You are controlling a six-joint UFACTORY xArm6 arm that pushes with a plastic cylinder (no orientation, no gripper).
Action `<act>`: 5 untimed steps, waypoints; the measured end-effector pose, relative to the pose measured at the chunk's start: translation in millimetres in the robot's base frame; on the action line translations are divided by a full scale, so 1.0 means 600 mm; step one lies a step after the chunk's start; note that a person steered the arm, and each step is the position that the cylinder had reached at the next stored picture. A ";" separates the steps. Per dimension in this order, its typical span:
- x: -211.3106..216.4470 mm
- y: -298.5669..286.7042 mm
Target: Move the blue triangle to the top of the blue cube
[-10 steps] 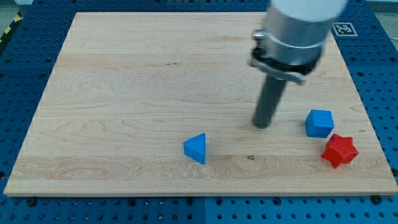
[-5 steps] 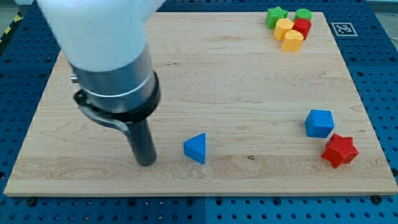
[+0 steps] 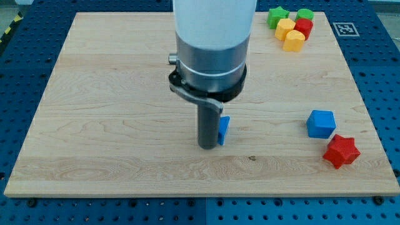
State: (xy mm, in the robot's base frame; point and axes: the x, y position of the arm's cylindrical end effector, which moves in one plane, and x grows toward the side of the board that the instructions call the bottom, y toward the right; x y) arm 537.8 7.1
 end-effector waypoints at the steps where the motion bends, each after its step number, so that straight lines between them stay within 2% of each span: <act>1: -0.024 0.014; 5: -0.135 0.134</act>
State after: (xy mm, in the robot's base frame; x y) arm 456.7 87.6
